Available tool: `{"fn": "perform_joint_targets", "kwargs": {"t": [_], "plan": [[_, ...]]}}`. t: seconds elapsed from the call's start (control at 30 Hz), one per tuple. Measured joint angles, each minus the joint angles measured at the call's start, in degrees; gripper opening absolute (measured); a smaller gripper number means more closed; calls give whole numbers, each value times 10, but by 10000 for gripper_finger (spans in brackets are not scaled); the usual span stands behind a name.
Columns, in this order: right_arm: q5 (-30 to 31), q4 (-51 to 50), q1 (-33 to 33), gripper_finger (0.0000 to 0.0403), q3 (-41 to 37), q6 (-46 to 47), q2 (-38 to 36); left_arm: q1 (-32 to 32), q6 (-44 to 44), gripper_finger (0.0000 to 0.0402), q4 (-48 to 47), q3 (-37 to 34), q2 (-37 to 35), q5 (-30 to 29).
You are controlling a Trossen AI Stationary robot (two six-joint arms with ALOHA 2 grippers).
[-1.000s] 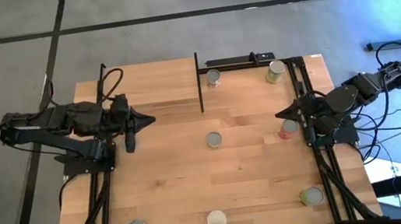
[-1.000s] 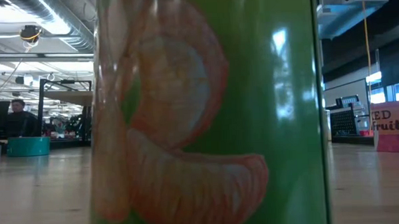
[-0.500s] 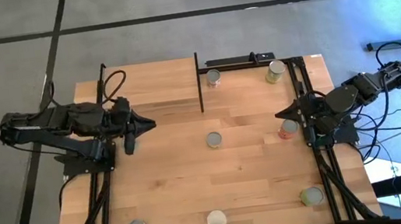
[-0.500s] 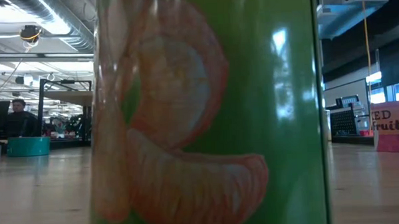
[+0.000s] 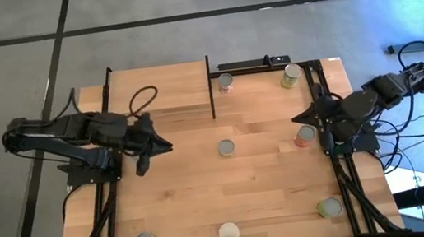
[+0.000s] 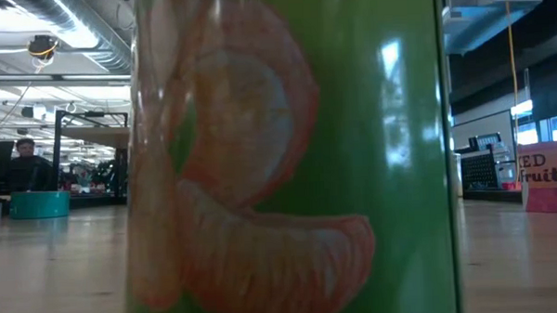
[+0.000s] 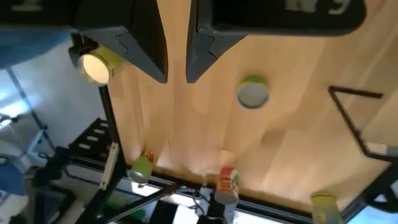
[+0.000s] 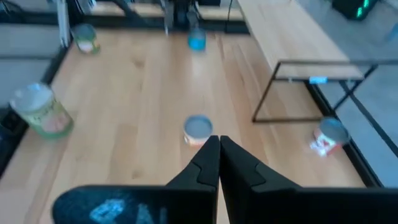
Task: Pick and place cans onto a shelf
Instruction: Put the canned oranges on the shelf
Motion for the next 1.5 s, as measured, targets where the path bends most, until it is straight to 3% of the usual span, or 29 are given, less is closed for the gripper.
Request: {"fn": "perform_joint_targets", "kwargs": {"t": [0.2,0.4,0.5,0.67,0.8,1.0,1.2,1.5], "plan": [[-15,-60,0,13,56,13,45,-9,15,52,-5,0,42,26],[-18,-61,0,13,78,-26,67,-56,46,48,14,-1,111,53],[-29,-61,0,13,78,-57,71,-84,42,49,65,-1,147,39],[-36,-61,0,13,79,-62,73,-130,-13,47,226,-1,217,36],[-50,-62,0,13,79,-69,73,-163,-43,46,302,0,269,-6],[-51,-56,0,13,79,-73,77,-204,-47,46,313,-1,326,-57],[-50,-48,0,13,79,-72,80,-226,-53,46,351,-1,373,-70],[-50,-42,0,13,79,-73,81,-236,-152,46,379,-1,424,-100]]}}
